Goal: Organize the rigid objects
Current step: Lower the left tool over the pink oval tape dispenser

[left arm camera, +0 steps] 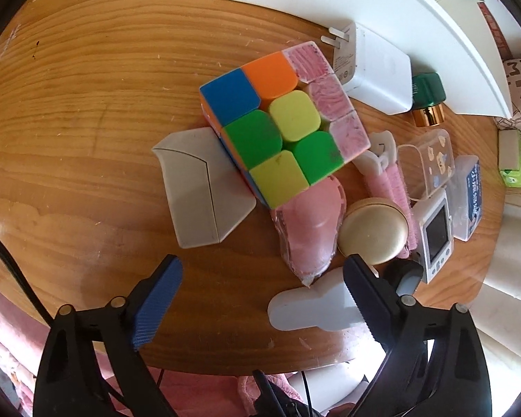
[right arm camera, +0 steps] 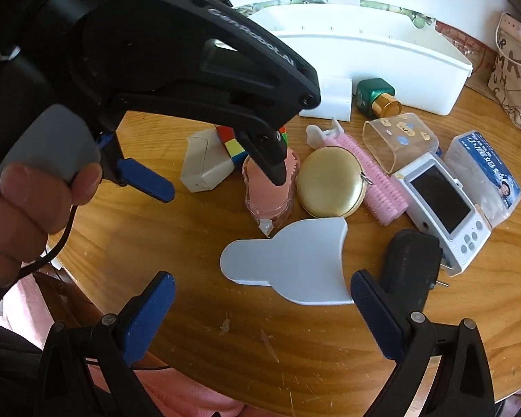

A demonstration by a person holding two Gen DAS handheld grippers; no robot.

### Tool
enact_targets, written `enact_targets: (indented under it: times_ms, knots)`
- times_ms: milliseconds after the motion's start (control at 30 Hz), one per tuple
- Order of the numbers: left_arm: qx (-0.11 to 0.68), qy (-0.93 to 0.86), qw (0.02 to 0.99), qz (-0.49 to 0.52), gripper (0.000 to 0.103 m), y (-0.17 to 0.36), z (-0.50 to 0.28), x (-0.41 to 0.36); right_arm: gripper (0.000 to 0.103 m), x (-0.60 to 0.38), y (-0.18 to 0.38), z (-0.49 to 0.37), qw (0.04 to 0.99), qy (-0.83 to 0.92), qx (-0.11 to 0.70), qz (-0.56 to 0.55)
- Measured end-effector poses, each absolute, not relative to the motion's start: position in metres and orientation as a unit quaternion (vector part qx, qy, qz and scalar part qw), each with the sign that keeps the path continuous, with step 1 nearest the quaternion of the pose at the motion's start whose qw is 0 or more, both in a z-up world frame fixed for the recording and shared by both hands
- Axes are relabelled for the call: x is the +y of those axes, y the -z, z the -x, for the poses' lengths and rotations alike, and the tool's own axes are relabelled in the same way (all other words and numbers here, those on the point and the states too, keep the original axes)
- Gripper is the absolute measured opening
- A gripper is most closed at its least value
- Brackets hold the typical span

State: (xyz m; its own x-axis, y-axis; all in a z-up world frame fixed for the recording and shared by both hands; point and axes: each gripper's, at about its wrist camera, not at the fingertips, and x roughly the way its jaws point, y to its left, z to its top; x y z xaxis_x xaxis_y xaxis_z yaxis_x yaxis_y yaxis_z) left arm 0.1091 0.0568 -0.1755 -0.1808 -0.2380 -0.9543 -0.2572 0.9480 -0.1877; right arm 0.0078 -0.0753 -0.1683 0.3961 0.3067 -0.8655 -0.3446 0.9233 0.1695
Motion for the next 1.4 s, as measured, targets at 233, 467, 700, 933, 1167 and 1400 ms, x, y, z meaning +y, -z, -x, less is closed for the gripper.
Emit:
enact_targets:
  times_ms: [233,467,700,933,1167,1400]
  knots:
    - [0.777,-0.010,0.611,0.150,0.091,0.191,-0.123,0.055,0.098,-0.056,0.179,-0.006,0.836,-0.186,0.515,0.033]
    - [0.782,-0.009,0.605,0.149,0.089,0.205,-0.134,0.061,0.098,-0.037,0.183,-0.015,0.839,-0.169,0.515,0.051]
    - [0.777,0.000,0.612,0.146,0.087,0.205,-0.155,0.057,0.098,-0.037,0.194,-0.021,0.837,-0.156,0.523,0.050]
    - [0.774,0.016,0.611,0.165,0.071,0.197,-0.192,0.078,0.093,-0.027,0.211,-0.034,0.842,-0.135,0.520,0.057]
    - [0.774,0.065,0.590,0.220,0.033,0.197,-0.211,0.101,0.086,-0.016,0.214,-0.038,0.846,-0.106,0.517,0.075]
    - [0.772,0.093,0.586,0.226,0.021,0.197,-0.230,0.115,0.086,-0.019,0.209,-0.046,0.841,-0.087,0.528,0.073]
